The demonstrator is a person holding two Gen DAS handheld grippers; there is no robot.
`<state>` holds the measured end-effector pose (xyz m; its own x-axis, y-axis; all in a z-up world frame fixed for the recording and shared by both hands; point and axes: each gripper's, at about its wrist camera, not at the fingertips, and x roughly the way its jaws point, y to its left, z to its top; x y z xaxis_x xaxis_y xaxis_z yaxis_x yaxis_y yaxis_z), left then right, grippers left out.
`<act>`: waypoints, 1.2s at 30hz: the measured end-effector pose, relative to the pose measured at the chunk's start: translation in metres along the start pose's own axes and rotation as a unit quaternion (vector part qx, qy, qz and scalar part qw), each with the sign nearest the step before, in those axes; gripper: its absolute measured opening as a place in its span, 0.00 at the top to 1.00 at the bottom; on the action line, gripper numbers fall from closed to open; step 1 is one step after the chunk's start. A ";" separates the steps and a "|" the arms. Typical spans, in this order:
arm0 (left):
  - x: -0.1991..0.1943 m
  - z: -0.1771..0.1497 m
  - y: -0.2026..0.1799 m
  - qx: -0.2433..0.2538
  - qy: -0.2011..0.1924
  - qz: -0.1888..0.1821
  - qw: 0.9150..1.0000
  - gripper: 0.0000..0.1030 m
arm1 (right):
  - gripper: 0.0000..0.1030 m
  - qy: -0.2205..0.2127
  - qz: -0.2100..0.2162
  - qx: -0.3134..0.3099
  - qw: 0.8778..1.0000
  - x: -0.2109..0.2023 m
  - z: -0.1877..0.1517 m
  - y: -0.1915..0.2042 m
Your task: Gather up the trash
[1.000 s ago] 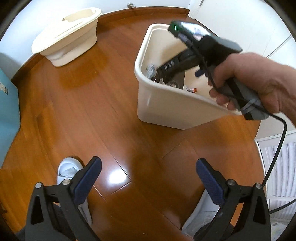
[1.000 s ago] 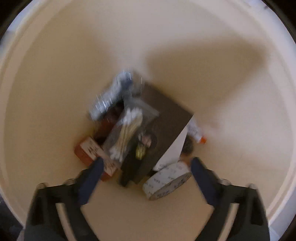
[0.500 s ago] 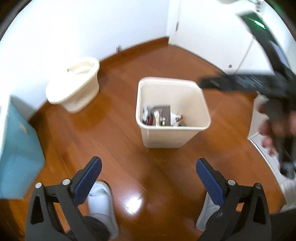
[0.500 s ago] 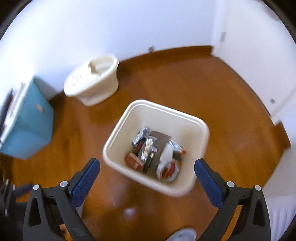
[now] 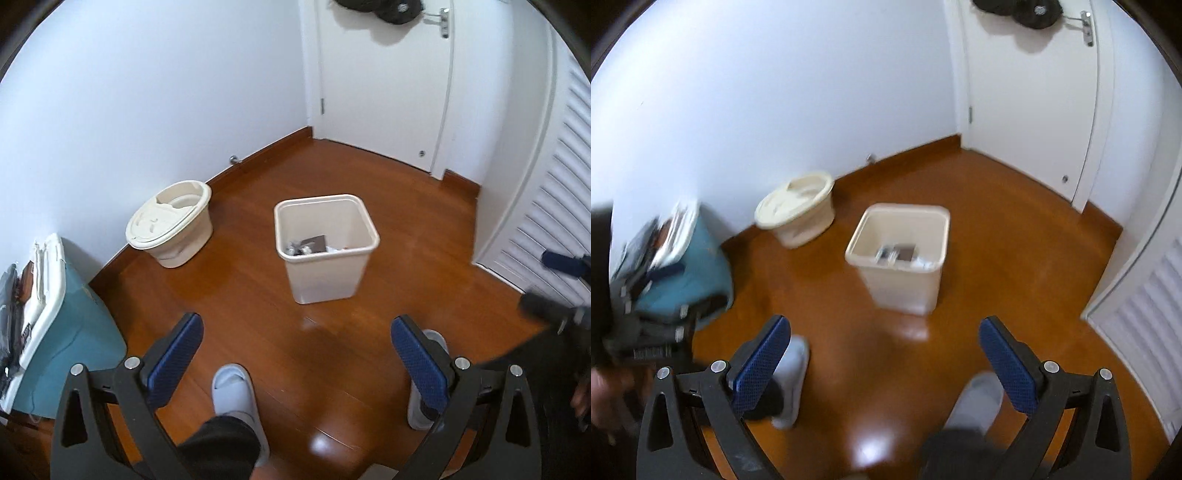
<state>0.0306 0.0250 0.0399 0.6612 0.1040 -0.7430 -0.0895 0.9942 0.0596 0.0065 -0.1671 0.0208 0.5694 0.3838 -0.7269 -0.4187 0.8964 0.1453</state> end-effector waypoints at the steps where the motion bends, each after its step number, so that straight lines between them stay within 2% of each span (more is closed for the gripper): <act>1: -0.003 -0.008 -0.003 0.001 -0.001 0.000 1.000 0.00 | 0.00 -0.005 -0.003 -0.019 1.000 -0.007 -0.015 0.010; 4: -0.005 -0.027 -0.009 -0.007 0.007 -0.007 1.000 0.00 | 0.00 -0.058 -0.022 -0.073 0.995 -0.031 -0.033 0.031; 7: -0.010 -0.033 -0.007 -0.019 -0.002 -0.008 1.000 0.00 | 0.00 -0.077 -0.025 -0.076 0.994 -0.034 -0.039 0.035; 11: -0.016 -0.034 -0.003 -0.024 -0.018 0.018 0.999 0.00 | 0.00 -0.066 -0.028 -0.072 0.995 -0.024 -0.040 0.034; 17: -0.018 -0.035 0.007 -0.050 -0.023 -0.005 0.998 0.00 | 0.00 -0.059 -0.040 -0.083 0.994 -0.015 -0.039 0.033; 36: -0.009 -0.033 0.008 -0.057 -0.016 -0.011 0.998 0.00 | 0.00 -0.045 -0.035 -0.075 0.995 -0.006 -0.035 0.027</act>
<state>-0.0007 0.0307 0.0247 0.6875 0.0843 -0.7213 -0.1573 0.9870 -0.0346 -0.0327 -0.1524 0.0057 0.6597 0.3458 -0.6672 -0.4731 0.8810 -0.0112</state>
